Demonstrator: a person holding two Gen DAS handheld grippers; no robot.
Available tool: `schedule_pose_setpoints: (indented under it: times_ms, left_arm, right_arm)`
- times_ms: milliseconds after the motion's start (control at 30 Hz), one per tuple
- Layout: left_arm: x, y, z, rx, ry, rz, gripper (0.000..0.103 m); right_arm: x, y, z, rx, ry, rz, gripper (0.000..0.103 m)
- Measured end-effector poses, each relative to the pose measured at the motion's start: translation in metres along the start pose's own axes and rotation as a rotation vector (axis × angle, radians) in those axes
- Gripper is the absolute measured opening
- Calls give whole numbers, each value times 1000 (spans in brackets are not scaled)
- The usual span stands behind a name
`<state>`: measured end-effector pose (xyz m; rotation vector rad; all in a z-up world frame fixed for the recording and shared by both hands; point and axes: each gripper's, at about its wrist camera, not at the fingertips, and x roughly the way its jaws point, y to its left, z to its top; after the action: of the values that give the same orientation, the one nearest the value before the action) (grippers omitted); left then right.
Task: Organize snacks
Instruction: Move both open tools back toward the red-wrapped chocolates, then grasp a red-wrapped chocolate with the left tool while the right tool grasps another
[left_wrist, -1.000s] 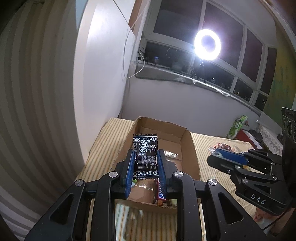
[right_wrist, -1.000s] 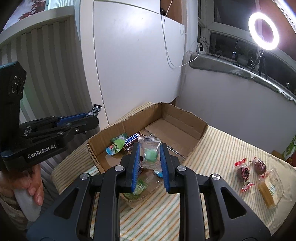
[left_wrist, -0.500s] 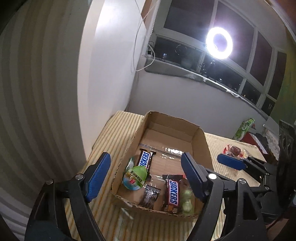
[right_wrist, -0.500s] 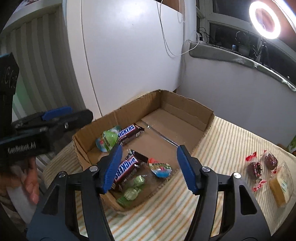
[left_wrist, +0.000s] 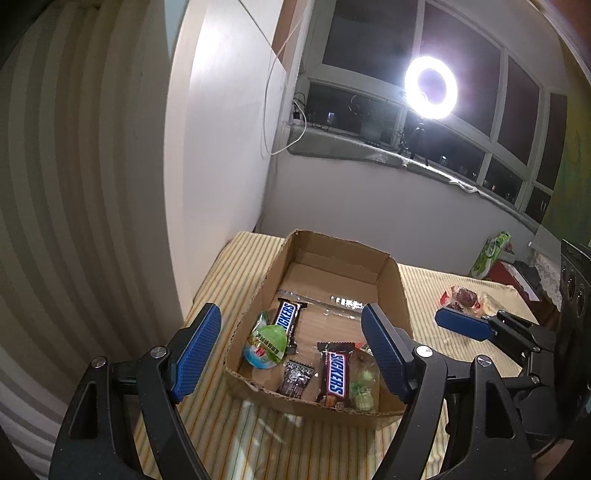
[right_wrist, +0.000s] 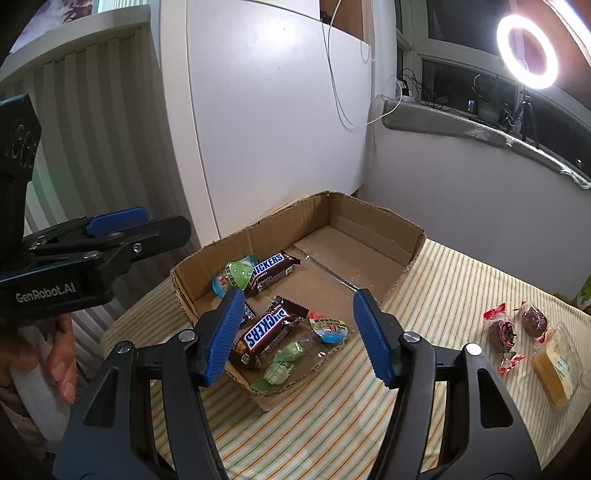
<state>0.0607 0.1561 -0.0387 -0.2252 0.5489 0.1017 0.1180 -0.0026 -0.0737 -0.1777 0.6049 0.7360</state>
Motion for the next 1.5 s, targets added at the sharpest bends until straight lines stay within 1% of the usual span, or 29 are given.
schedule_pose_setpoints:
  times_ms: [167, 267, 367, 467, 567, 667, 767, 800, 900, 1067, 1233, 1267, 1300, 1333, 1500]
  left_arm:
    - [-2, -9, 2, 20, 3, 13, 78]
    - [3, -25, 4, 48, 11, 6, 78]
    - [7, -51, 4, 91, 21, -13, 78]
    - [16, -85, 3, 143, 38, -40, 78]
    - [28, -124, 0, 196, 59, -77, 78]
    - [39, -167, -6, 250, 83, -129, 78]
    - [49, -207, -14, 299, 103, -188, 78]
    - [54, -222, -18, 319, 112, -211, 78]
    - [62, -248, -28, 346, 136, -242, 78]
    - [78, -259, -33, 335, 178, -246, 78]
    - [94, -260, -32, 300, 206, -234, 78]
    - [98, -259, -32, 291, 213, -233, 78]
    - [102, -259, -32, 284, 221, -236, 78]
    - [107, -259, -31, 276, 228, -238, 78]
    - [139, -256, -32, 214, 295, -220, 78]
  right_arm:
    - [-10, -21, -5, 44, -26, -9, 64]
    - [-16, -40, -9, 78, -38, -21, 64]
    - [-27, -69, -17, 120, -57, -42, 64]
    - [-39, -100, -28, 165, -74, -70, 64]
    - [-58, -140, -47, 225, -84, -129, 64]
    - [-85, -188, -74, 306, -83, -216, 64]
    - [-107, -223, -97, 376, -78, -280, 64]
    - [-111, -229, -101, 385, -75, -293, 64]
    - [-121, -242, -109, 395, -73, -315, 64]
    - [-121, -250, -105, 368, -63, -311, 64]
    - [-106, -252, -91, 302, -36, -312, 64]
    - [-102, -252, -87, 281, -25, -314, 65]
    - [-98, -251, -83, 255, -9, -310, 69]
    - [-92, -252, -78, 230, 4, -313, 70]
    - [-56, -265, -55, 150, 81, -306, 70]
